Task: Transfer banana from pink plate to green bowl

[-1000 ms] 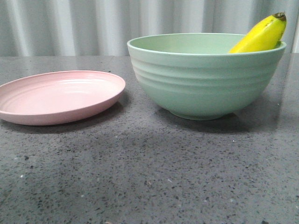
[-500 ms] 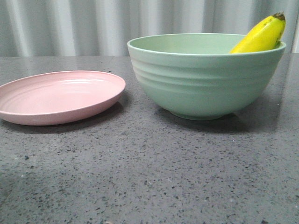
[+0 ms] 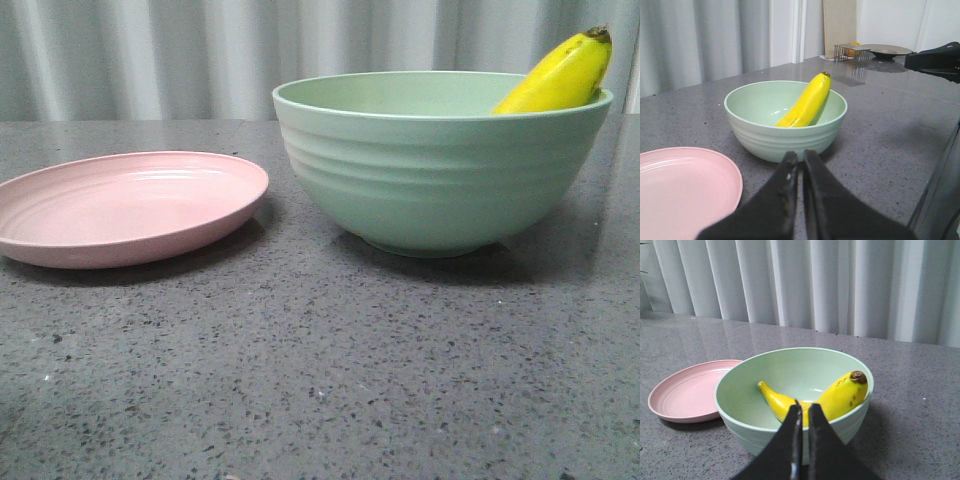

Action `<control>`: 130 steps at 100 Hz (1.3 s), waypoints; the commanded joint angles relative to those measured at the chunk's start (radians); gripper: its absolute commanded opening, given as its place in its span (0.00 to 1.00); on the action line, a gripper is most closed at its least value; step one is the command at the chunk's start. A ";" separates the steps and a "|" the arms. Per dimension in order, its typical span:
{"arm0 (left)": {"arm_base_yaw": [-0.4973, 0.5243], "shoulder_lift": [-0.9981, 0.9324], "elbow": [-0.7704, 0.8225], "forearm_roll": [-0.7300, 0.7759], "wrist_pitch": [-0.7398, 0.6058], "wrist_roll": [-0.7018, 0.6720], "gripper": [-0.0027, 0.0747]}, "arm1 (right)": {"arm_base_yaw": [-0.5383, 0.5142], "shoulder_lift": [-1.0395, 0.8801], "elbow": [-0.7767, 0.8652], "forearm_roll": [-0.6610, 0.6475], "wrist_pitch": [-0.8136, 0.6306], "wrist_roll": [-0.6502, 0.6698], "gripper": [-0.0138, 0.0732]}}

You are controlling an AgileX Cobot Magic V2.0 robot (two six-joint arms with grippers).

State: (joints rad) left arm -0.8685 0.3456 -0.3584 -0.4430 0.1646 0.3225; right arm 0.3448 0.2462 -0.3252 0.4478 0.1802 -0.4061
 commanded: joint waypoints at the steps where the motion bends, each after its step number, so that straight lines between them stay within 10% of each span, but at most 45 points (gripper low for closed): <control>1: 0.002 0.006 -0.028 -0.014 -0.078 0.000 0.01 | -0.006 0.008 -0.024 -0.001 -0.077 -0.013 0.09; 40: 0.019 0.006 0.052 0.160 -0.236 0.000 0.01 | -0.006 0.008 -0.023 -0.001 -0.077 -0.013 0.09; 74: 0.283 -0.040 0.233 0.172 -0.491 -0.002 0.01 | -0.006 0.008 -0.015 -0.001 -0.084 -0.013 0.09; 105: 0.586 -0.190 0.369 0.323 -0.487 -0.196 0.01 | -0.006 0.008 -0.015 -0.001 -0.084 -0.013 0.09; 130: 0.718 -0.311 0.369 0.343 -0.146 -0.215 0.01 | -0.006 0.008 -0.015 -0.001 -0.084 -0.013 0.09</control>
State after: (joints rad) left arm -0.1786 0.0651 0.0010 -0.1052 -0.0337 0.1252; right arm 0.3442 0.2462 -0.3128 0.4478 0.1714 -0.4061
